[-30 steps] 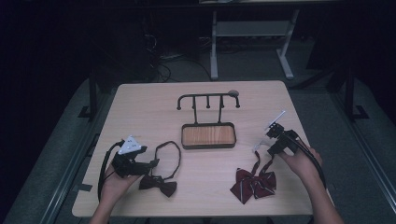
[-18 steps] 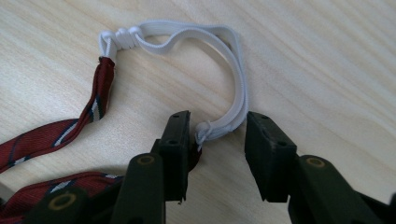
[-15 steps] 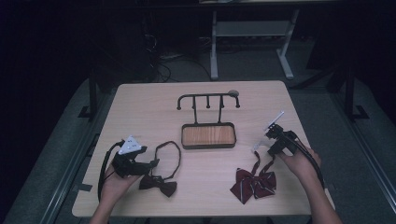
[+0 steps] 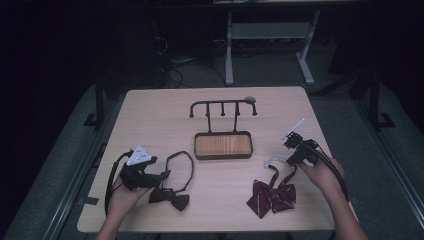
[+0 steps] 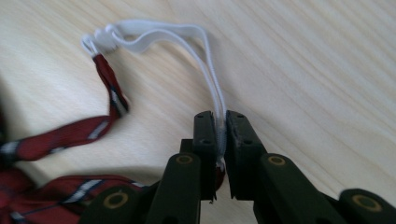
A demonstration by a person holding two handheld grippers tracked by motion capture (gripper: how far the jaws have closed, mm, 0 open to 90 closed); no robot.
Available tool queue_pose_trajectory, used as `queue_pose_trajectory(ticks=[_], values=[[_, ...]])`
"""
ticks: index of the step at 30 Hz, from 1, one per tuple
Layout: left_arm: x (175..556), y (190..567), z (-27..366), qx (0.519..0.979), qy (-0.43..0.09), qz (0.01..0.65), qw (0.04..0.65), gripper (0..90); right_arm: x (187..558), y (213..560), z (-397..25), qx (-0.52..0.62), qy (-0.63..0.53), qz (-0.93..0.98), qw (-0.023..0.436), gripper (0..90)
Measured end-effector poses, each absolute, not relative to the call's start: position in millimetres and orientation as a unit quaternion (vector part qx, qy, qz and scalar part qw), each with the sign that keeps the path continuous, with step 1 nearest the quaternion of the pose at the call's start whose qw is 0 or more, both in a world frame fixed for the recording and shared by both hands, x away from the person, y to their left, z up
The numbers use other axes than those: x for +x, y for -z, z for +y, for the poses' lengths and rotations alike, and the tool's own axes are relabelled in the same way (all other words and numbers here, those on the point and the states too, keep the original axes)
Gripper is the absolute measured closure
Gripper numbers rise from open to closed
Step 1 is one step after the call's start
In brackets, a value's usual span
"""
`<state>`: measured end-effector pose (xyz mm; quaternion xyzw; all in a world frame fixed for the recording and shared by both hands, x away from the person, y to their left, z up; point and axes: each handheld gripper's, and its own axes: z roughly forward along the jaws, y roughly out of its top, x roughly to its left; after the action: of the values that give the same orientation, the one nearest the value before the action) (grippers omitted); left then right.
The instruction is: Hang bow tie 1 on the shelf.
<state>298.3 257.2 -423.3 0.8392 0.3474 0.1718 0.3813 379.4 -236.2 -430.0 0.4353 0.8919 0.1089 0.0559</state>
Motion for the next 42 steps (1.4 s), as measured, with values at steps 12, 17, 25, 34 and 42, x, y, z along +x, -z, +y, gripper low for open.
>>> queue_pose_trajectory(ticks=[12,17,25,34,42], values=[[298,424,256,0.840,-0.171,0.347,0.380,27.7,373,407,-231,0.397,-0.138,0.906,0.043,84.6],[298,423,257,0.839,-0.170,0.348,0.382,27.7,370,397,-229,0.375,-0.160,0.913,0.030,84.6],[298,424,256,0.839,-0.168,0.350,0.382,27.7,368,385,-229,0.350,-0.194,0.916,0.005,84.6],[298,424,257,0.836,-0.169,0.350,0.387,27.7,362,360,-216,0.323,-0.202,0.924,0.006,84.5],[298,424,257,0.836,-0.168,0.351,0.387,27.7,361,343,-207,0.304,-0.207,0.930,0.015,84.5]])
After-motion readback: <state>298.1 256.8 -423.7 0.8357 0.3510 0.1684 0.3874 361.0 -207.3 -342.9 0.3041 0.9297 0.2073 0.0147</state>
